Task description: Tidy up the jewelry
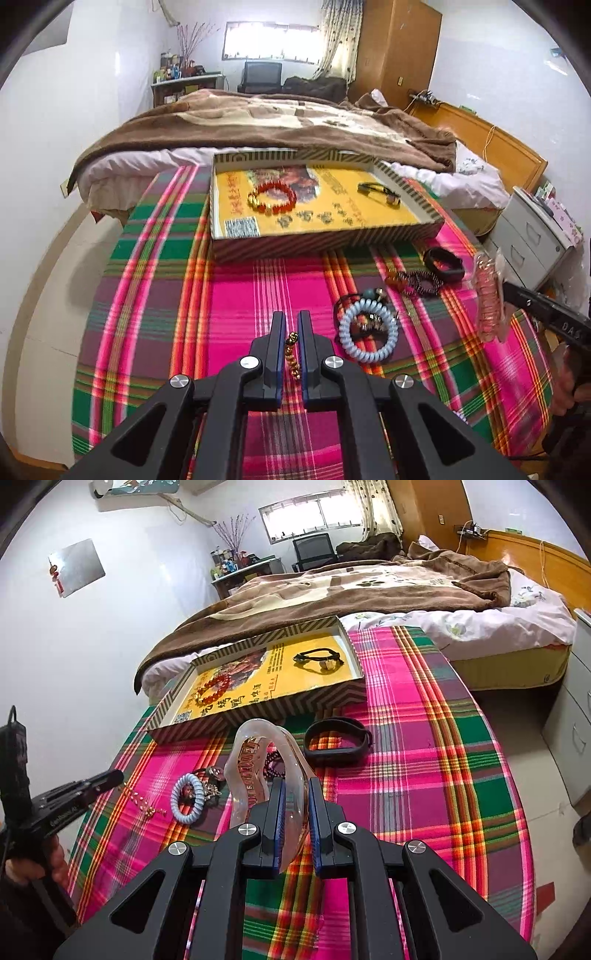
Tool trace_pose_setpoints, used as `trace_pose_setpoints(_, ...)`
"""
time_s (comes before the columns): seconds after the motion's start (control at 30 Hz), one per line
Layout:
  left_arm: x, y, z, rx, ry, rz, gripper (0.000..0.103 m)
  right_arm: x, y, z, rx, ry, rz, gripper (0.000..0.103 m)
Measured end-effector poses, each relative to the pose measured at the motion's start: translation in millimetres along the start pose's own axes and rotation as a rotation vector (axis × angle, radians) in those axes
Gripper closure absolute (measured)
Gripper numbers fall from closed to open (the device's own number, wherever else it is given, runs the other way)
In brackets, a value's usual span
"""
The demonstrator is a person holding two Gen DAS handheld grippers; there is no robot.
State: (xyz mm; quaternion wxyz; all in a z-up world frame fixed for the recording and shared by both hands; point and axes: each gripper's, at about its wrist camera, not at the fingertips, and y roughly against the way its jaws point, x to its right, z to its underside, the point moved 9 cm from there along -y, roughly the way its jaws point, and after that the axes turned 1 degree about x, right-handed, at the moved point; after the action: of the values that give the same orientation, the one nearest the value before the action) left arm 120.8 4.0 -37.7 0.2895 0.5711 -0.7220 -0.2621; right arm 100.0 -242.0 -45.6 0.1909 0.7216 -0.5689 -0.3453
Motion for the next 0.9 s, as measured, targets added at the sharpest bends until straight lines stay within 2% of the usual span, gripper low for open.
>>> trace_pose_setpoints(0.37, 1, 10, -37, 0.042, -0.017, 0.028, 0.097, -9, 0, -31, 0.026, 0.032, -0.009, 0.091)
trace_pose_setpoints(0.8, -9, -8, -105, 0.081, -0.028, 0.054, 0.097, -14, -34, -96, 0.029, 0.041, -0.021, 0.091)
trace_pose_setpoints(0.9, -11, -12, -108, 0.078, -0.031, 0.058, 0.097, -17, -40, -102, 0.035, 0.043, -0.027, 0.091)
